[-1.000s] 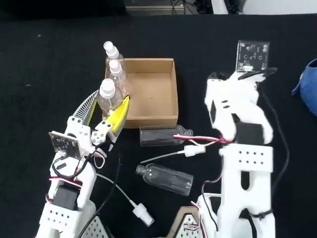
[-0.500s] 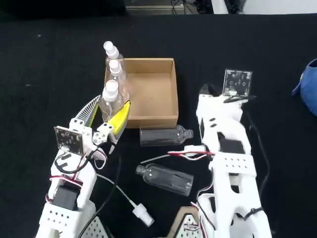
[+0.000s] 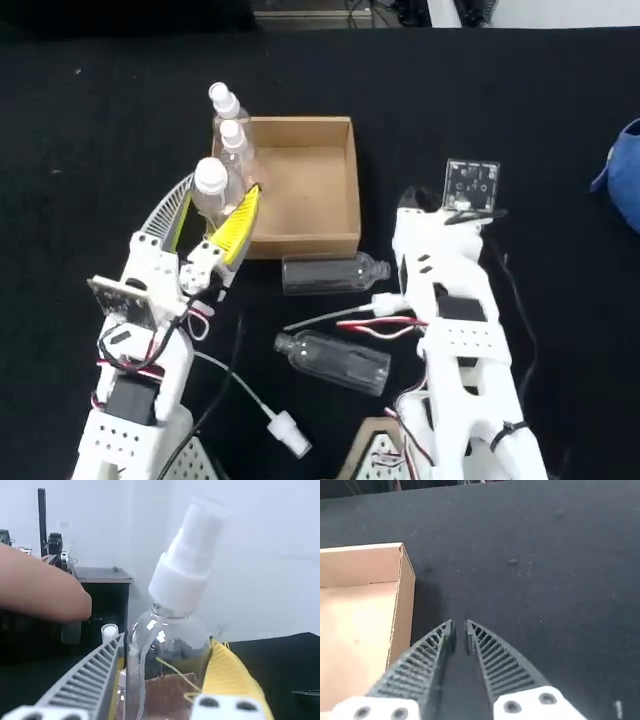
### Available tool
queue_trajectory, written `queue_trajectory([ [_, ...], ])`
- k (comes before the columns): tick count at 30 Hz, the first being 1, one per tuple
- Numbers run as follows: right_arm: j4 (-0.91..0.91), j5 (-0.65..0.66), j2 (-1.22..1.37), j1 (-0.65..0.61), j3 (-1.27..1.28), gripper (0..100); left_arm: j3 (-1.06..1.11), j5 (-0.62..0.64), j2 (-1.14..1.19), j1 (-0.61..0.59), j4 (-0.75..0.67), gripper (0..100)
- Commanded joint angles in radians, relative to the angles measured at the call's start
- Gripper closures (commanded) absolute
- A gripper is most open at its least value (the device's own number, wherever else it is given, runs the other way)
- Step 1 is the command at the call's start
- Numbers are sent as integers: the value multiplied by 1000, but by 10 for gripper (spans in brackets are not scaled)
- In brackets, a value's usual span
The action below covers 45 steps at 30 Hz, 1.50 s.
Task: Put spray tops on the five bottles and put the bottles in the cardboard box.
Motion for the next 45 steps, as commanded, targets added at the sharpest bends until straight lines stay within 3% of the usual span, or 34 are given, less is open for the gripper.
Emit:
queue_trajectory([
  [1, -34, -2, 8, -25, -5, 987, -133, 8, 103, -18, -31, 971],
  [4, -34, -2, 8, -20, -4, 987, -229, 8, 287, -58, -94, 971],
  [10, -37, -2, 8, -18, 8, 987, -255, -2, 592, -68, -381, 970],
  [45, -38, 0, 8, -23, 10, 987, -243, 8, 1223, -76, -885, 970],
])
